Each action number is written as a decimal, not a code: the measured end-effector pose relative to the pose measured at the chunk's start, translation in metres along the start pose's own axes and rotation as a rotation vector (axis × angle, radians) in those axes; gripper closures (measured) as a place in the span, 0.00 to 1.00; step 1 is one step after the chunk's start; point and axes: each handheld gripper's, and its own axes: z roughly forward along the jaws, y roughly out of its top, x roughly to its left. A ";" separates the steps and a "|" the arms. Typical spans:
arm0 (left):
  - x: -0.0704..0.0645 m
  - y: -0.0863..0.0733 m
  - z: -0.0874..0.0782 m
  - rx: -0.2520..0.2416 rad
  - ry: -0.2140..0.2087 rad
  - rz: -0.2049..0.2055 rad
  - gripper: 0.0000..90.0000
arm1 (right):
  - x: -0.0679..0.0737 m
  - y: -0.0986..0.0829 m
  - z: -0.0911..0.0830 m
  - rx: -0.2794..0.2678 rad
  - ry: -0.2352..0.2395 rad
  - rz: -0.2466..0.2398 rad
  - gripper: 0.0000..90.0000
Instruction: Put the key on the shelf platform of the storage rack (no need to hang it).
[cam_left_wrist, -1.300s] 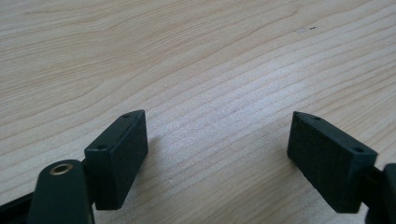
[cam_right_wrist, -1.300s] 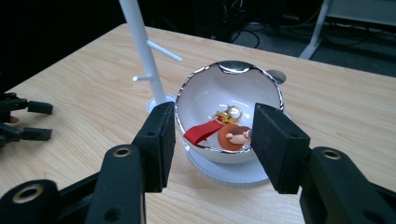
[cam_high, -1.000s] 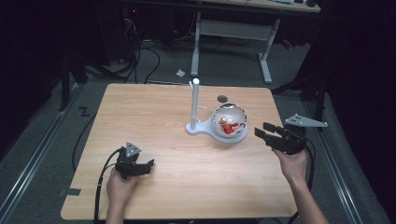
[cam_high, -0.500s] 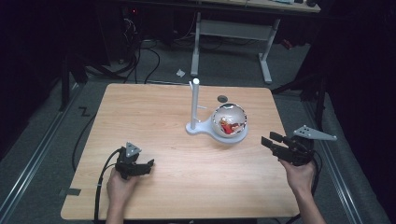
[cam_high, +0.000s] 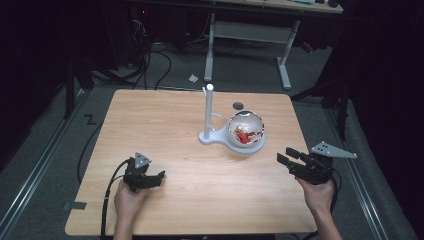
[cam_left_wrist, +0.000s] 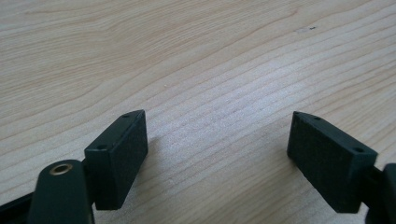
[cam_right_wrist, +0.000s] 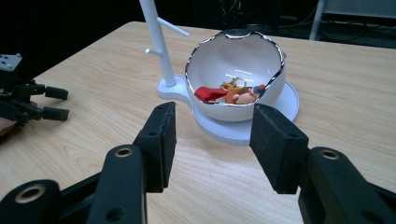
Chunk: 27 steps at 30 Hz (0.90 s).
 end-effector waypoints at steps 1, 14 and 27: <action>0.000 0.000 0.000 0.000 0.000 0.000 0.23 | 0.000 -0.001 0.000 0.001 0.001 -0.002 0.57; 0.000 0.000 0.000 0.000 0.000 0.000 0.23 | 0.003 -0.014 0.008 0.022 0.011 0.005 0.56; 0.000 0.000 0.000 0.000 0.000 0.000 0.23 | 0.008 -0.025 0.020 0.062 0.029 0.006 0.56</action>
